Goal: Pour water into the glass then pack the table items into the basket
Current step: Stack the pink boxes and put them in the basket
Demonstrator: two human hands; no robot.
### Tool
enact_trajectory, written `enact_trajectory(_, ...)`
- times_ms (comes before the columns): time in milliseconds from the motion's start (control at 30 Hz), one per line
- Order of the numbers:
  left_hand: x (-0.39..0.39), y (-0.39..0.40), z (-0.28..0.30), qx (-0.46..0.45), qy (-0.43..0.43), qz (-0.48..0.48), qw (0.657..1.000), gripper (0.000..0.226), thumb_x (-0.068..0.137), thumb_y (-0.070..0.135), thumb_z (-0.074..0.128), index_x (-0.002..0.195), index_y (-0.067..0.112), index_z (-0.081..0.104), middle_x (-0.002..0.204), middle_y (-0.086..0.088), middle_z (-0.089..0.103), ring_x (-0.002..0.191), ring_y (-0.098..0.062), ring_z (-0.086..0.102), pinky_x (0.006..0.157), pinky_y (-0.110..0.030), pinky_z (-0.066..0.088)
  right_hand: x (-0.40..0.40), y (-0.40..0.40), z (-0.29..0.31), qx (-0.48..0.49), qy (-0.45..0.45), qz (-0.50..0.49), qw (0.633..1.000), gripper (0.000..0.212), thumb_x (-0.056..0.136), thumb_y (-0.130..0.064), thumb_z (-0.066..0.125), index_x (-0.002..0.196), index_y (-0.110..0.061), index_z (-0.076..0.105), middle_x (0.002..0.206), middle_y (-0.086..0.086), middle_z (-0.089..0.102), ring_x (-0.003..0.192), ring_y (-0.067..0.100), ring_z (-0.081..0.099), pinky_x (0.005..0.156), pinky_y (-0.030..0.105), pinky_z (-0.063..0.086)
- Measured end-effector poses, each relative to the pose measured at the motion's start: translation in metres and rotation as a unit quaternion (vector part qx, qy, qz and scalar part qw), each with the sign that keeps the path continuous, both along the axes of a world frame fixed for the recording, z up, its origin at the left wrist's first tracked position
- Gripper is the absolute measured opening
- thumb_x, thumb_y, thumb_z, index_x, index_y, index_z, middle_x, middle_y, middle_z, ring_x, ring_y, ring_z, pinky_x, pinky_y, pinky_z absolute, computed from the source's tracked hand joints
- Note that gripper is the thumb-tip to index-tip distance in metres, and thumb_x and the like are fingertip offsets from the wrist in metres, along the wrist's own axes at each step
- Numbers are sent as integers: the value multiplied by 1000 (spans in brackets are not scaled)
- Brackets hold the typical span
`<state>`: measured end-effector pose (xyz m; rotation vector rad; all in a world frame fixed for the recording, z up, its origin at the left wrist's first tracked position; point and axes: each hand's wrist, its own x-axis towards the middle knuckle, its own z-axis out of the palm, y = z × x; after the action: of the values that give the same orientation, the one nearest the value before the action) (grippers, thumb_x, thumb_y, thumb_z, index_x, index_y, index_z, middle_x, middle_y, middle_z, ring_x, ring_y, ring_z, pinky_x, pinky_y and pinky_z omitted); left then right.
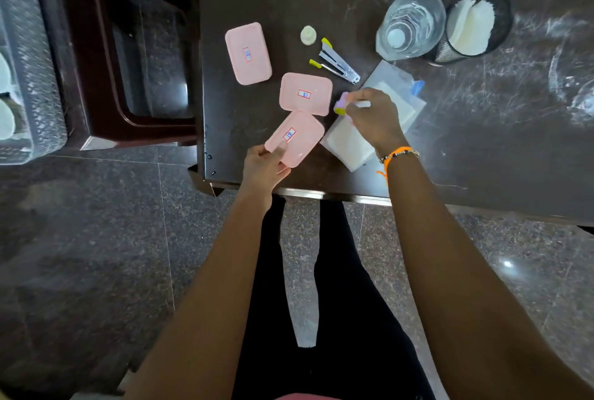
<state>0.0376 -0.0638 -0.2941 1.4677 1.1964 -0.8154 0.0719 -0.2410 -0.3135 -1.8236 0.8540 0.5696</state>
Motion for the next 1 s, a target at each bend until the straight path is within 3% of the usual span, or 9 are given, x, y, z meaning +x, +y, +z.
enact_trajectory(167, 2, 21, -2, -3, 4, 25, 1000, 40, 93, 15, 55, 128, 1, 41, 130, -19, 56, 111, -31, 60, 90, -36, 51, 28, 33, -16, -86, -7, 73, 994, 17, 91, -13, 49, 94, -7, 64, 107, 17, 70, 100, 34, 63, 91, 36, 51)
enact_trajectory(300, 1, 39, 1, -17, 7, 31, 999, 41, 93, 16, 54, 129, 1, 40, 130, -17, 55, 102, -25, 59, 89, -34, 51, 40, 44, -25, -140, 19, 52, 989, 21, 84, -8, 53, 102, -3, 63, 112, 14, 68, 110, 30, 58, 88, 32, 47)
enact_trajectory(433, 2, 61, 7, -31, 2, 51, 998, 41, 94, 16, 53, 130, 3, 39, 129, -15, 56, 102, -24, 59, 90, -33, 51, 39, 47, -21, -165, 18, 44, 985, 23, 82, -5, 54, 99, -2, 68, 108, 19, 69, 106, 33, 62, 93, 38, 50)
enact_trajectory(567, 6, 85, 23, -44, -29, 81, 995, 39, 93, 18, 54, 128, 3, 43, 124, -11, 59, 101, -22, 62, 89, -32, 52, 31, 49, -2, -176, 7, 8, 984, 23, 77, -3, 56, 96, -3, 70, 98, 20, 72, 94, 30, 66, 87, 33, 52)
enact_trajectory(733, 16, 138, 55, -28, -103, 106, 989, 10, 91, 17, 58, 100, 14, 55, 108, -6, 65, 92, -13, 63, 77, -22, 52, 32, 98, 47, -58, -50, -9, 997, 10, 78, -2, 60, 77, -10, 65, 66, 3, 61, 62, 15, 56, 73, 38, 50)
enact_trajectory(833, 27, 181, 76, 8, -158, 152, 976, 8, 90, 17, 58, 93, 18, 50, 92, -1, 64, 76, -8, 62, 68, -18, 52, 44, 148, 73, 13, -82, -2, 997, 14, 84, 0, 57, 82, -15, 57, 78, 12, 61, 62, 15, 56, 66, 28, 50)
enact_trajectory(900, 38, 210, 90, 35, -192, 173, 965, 14, 90, 17, 57, 85, 21, 45, 84, 0, 61, 69, -8, 60, 64, -18, 52, 56, 180, 85, 35, -105, 5, 994, 13, 85, 0, 55, 92, -12, 55, 86, 13, 61, 69, 20, 59, 67, 31, 53)
enact_trajectory(1000, 60, 257, 106, 57, -238, 180, 953, 18, 90, 16, 57, 80, 22, 43, 92, -4, 60, 72, -11, 62, 64, -19, 51, 73, 229, 97, 71, -137, 10, 988, 16, 86, 0, 53, 97, -12, 56, 75, 2, 60, 65, 14, 61, 62, 28, 57)
